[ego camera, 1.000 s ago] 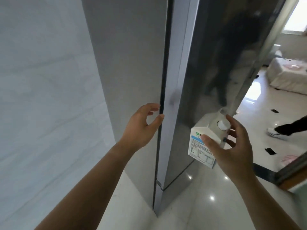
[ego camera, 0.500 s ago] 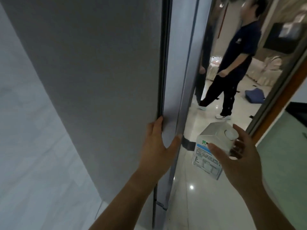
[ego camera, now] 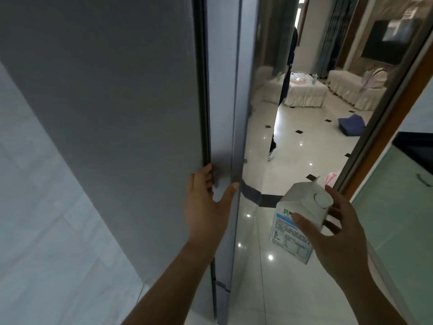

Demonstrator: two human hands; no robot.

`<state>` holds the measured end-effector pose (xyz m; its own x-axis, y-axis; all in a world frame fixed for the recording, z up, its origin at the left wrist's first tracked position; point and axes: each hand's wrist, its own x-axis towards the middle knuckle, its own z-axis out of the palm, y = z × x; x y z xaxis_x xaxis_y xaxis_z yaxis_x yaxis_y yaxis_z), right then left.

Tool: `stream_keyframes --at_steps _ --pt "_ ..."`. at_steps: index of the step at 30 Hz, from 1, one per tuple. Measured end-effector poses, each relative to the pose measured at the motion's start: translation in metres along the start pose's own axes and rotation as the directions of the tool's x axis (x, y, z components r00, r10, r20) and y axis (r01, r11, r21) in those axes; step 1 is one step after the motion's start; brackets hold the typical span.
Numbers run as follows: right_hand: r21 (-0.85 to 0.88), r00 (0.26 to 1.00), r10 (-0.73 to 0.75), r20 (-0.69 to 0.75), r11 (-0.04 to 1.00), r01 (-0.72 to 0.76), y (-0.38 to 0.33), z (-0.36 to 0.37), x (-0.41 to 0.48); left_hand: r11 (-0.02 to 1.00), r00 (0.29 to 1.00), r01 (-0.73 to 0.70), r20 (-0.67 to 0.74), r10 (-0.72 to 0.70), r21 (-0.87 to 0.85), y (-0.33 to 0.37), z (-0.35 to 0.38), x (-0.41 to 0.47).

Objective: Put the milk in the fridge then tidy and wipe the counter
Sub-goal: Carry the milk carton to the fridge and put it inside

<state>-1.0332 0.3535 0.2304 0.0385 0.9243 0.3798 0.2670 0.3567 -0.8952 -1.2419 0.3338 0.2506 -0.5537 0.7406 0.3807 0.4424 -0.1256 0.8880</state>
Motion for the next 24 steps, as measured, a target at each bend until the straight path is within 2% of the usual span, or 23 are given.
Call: stream_keyframes --at_steps 6,12,17,21,24 --pt "0.029 0.996 -0.008 0.087 1.0 0.006 0.011 -0.029 0.012 0.999 0.995 0.016 -0.094 -0.013 0.031 0.007 0.009 -0.008" --pt "0.052 0.972 -0.071 0.223 0.997 0.061 0.019 -0.065 0.027 0.995 0.999 0.036 -0.044 -0.033 0.089 0.034 0.047 -0.036" --pt "0.068 0.959 -0.094 0.268 0.995 0.078 0.035 -0.114 0.035 0.974 0.986 -0.129 -0.082 0.146 0.189 0.06 0.095 -0.062" --pt "0.05 0.956 -0.06 0.287 0.998 0.047 0.046 -0.145 0.038 0.986 0.981 -0.163 0.115 0.157 0.046 0.078 0.124 -0.074" --pt "0.093 0.97 0.008 0.241 0.995 -0.031 0.057 -0.171 0.049 0.974 0.959 -0.222 0.193 0.207 0.056 0.087 0.14 -0.077"
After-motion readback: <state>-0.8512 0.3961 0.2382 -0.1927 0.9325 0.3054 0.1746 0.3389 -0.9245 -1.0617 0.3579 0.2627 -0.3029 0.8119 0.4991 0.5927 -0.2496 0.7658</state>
